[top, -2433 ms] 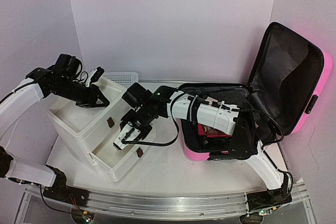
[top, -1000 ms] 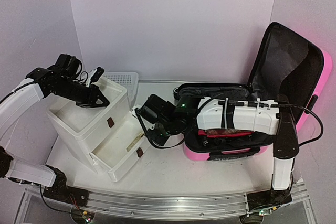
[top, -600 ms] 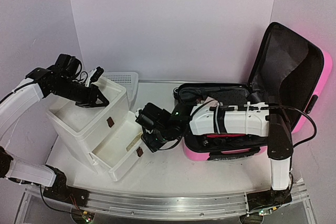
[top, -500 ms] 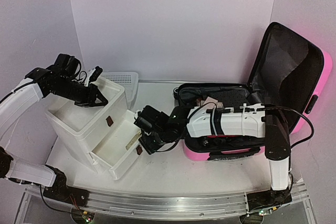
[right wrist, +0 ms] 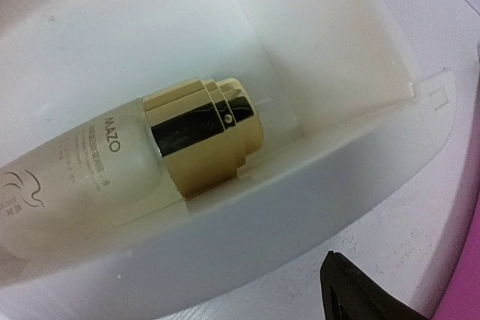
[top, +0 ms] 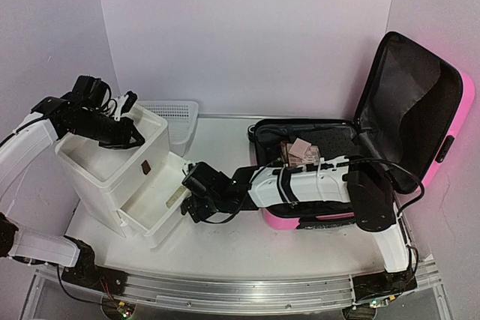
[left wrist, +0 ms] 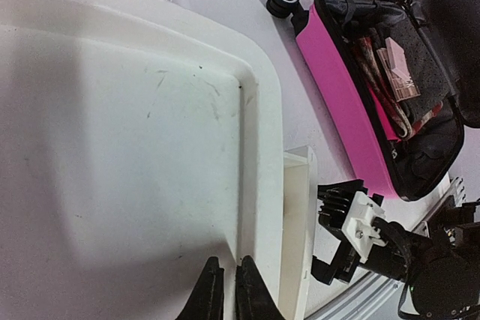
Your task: Open, take out, and arrange the luggage
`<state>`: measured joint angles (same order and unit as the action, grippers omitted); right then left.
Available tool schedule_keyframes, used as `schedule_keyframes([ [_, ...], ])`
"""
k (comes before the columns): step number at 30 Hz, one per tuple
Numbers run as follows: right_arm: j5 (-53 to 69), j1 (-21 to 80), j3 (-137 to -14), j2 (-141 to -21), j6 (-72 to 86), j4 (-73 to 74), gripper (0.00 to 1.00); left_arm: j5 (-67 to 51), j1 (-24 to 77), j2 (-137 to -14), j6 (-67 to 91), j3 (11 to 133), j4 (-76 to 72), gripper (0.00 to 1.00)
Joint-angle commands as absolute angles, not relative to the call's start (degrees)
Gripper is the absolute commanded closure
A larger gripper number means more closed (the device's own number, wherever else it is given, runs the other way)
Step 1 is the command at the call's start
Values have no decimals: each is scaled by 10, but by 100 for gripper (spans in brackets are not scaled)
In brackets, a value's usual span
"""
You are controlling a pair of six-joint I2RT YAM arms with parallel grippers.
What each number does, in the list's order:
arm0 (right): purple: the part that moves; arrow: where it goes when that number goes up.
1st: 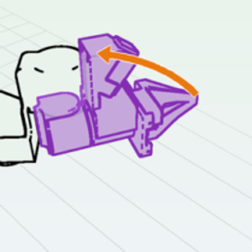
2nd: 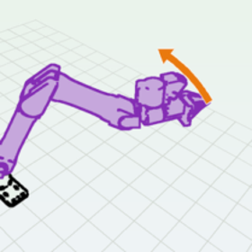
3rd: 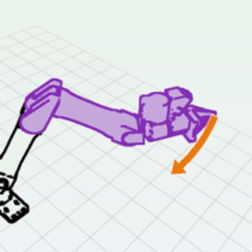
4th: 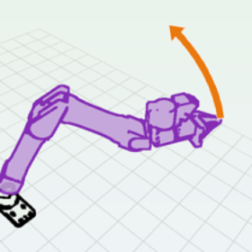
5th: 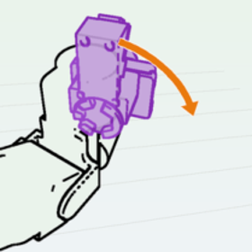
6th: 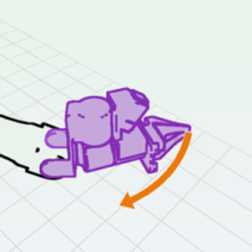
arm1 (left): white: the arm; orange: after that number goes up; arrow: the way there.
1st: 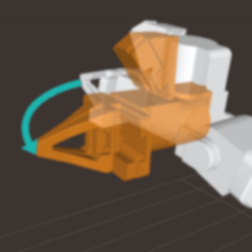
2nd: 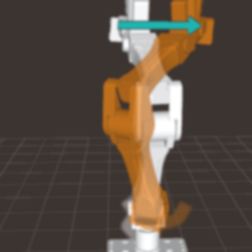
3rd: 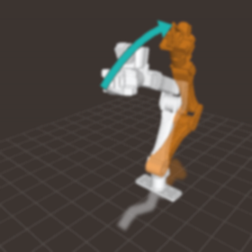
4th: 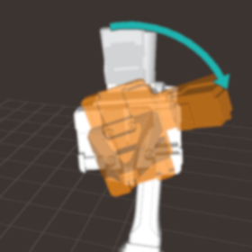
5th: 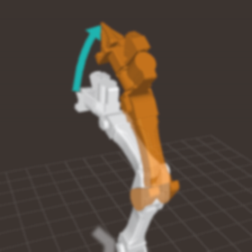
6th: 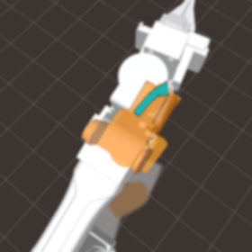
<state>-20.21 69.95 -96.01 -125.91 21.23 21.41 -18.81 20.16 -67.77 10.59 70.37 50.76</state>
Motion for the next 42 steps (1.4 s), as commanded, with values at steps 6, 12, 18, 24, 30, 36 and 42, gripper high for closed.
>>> schedule_keyframes([
  [6,-202,706,-967,-1214,231,-26,19,-224,221,-694,95,708,594,74],
  [12,-209,707,-893,-1150,213,-19,17,-186,221,-709,80,742,615,54],
  [18,-223,707,-842,-1098,196,-15,15,-95,221,-739,40,770,652,38],
  [24,-241,707,-814,-1082,177,-17,14,-40,221,-771,8,766,670,38],
  [30,-237,708,-804,-1081,160,-15,14,-36,221,-796,-7,763,683,51],
  [36,-249,708,-778,-1065,146,-11,14,-59,224,-802,-5,749,705,66],
  [42,-271,708,-743,-1033,158,-7,13,-37,255,-798,31,741,721,84],
])
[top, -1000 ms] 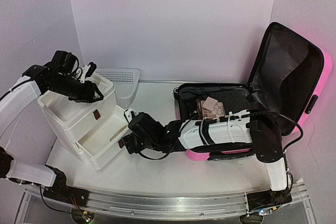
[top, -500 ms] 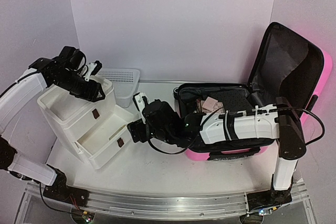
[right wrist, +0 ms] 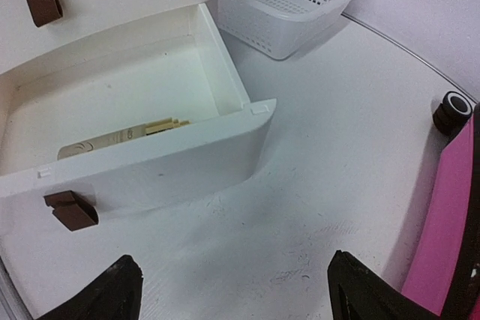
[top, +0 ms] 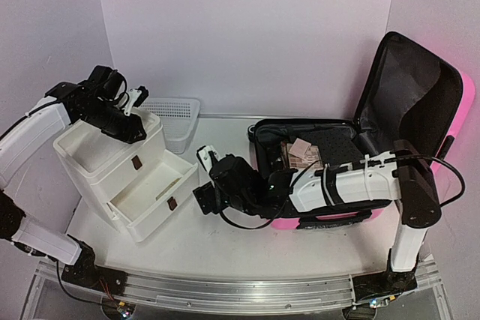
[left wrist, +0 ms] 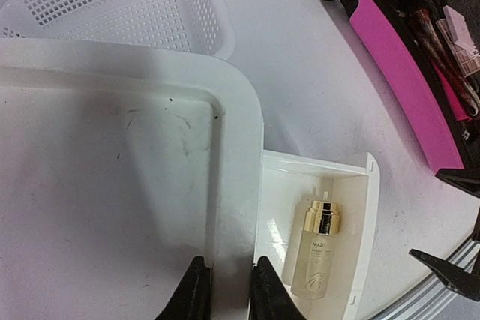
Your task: Open, take out, and arrange the luggage
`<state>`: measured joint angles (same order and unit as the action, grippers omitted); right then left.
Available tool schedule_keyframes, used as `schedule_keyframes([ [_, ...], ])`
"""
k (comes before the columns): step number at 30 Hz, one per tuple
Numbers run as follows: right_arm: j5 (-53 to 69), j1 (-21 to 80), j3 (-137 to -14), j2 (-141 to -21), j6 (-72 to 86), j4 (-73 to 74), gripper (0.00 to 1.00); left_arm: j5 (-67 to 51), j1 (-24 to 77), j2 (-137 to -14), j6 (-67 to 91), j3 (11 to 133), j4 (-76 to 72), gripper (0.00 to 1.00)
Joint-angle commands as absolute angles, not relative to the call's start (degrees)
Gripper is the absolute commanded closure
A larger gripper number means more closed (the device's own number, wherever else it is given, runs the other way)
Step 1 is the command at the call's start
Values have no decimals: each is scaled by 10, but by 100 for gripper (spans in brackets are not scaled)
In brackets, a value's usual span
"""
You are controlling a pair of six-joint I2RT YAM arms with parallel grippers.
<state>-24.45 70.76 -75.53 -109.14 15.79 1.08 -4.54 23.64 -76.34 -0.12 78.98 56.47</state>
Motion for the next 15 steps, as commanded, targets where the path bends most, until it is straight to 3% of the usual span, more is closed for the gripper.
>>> schedule_keyframes([
  [1,-275,707,-737,-1027,159,-7,13,-31,264,-798,37,742,722,88],
  [4,-282,708,-718,-1009,159,-10,13,3,291,-802,61,757,735,100],
  [15,-279,708,-652,-959,179,-33,12,-88,326,-834,152,874,735,100],
])
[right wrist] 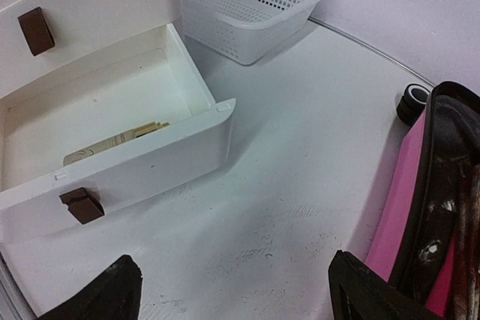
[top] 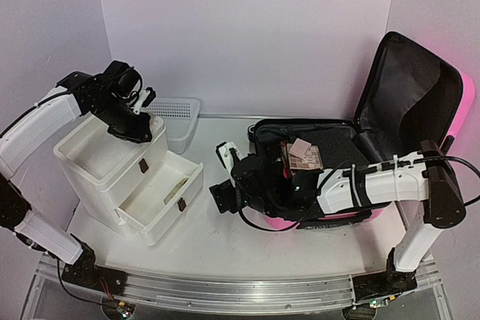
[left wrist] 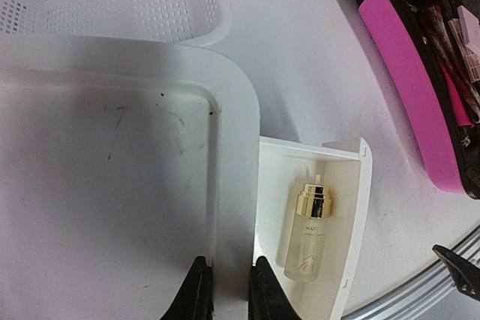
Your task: Open, take out, and arrange the luggage
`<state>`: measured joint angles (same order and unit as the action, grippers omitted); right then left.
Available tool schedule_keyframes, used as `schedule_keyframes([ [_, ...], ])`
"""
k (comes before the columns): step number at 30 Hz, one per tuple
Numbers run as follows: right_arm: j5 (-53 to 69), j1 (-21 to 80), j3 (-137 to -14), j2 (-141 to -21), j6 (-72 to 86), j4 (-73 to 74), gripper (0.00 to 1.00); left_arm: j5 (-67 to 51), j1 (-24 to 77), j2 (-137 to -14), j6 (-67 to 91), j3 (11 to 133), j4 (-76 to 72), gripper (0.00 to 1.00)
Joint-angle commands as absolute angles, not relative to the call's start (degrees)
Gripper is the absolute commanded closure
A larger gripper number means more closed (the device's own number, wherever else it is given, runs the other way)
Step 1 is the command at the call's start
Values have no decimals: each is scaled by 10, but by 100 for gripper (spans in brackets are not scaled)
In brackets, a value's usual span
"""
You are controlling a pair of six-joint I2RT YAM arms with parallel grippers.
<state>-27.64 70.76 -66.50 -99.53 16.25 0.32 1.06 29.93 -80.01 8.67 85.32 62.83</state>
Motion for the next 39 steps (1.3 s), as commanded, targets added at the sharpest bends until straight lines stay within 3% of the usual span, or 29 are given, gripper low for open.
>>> schedule_keyframes([
  [1,-277,707,-650,-956,182,-34,12,-96,330,-841,157,883,731,100],
  [10,-281,707,-634,-937,181,-35,12,-141,358,-860,204,929,677,100],
  [15,-274,708,-635,-937,183,-35,12,-153,358,-856,218,942,662,88],
  [16,-273,707,-634,-934,184,-34,12,-151,358,-853,210,943,663,82],
  [17,-274,708,-633,-932,186,-31,12,-144,357,-848,194,951,669,67],
  [19,-278,707,-637,-921,193,-8,9,-111,354,-837,160,976,703,47],
  [23,-275,707,-660,-908,201,83,2,-11,297,-806,82,1039,786,20],
  [26,-259,707,-675,-897,202,126,2,38,210,-783,32,1041,791,9],
  [30,-226,706,-677,-889,199,144,2,114,123,-810,-18,1032,785,5],
  [34,-167,706,-678,-889,181,147,2,6,57,-840,-36,1005,750,9],
  [39,-167,705,-673,-893,197,151,2,-70,54,-861,-37,973,727,23],
])
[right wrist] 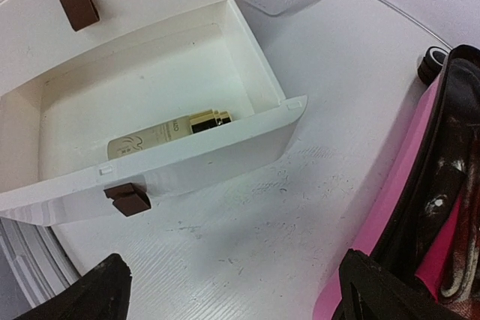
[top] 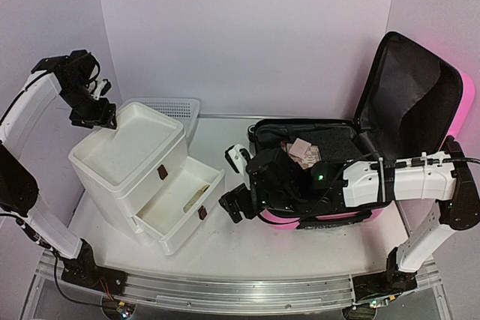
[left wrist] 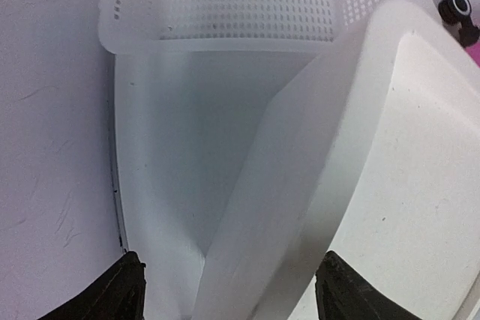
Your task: Open, take out, and arrange the luggage
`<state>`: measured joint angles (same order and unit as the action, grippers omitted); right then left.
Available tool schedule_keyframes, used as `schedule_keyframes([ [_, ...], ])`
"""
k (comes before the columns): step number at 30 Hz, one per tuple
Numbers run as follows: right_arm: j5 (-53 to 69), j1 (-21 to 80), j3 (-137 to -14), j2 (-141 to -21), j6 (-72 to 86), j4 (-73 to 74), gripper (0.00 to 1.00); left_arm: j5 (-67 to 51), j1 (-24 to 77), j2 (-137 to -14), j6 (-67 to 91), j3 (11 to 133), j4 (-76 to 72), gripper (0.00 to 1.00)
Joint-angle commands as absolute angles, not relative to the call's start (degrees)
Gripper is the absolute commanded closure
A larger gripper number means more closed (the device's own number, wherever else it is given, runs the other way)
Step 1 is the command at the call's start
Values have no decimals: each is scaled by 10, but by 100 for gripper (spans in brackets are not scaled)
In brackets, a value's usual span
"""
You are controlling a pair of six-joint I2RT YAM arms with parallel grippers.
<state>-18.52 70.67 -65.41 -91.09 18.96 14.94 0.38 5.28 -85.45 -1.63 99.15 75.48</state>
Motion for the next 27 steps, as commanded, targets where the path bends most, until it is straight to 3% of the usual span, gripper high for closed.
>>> schedule_keyframes([
  [1,-175,704,-671,-893,208,151,2,-73,54,-861,-35,965,724,26],
  [4,-171,688,-649,-893,249,140,2,-91,54,-858,-27,938,717,39],
  [8,-105,659,-641,-912,278,123,14,-123,54,-840,-6,907,713,60],
  [14,-116,654,-651,-939,297,121,14,-175,53,-799,31,839,699,75],
  [19,-117,653,-688,-991,307,125,11,-196,54,-763,41,784,683,78],
  [27,-35,656,-783,-1076,308,63,11,-243,53,-750,36,735,649,96],
])
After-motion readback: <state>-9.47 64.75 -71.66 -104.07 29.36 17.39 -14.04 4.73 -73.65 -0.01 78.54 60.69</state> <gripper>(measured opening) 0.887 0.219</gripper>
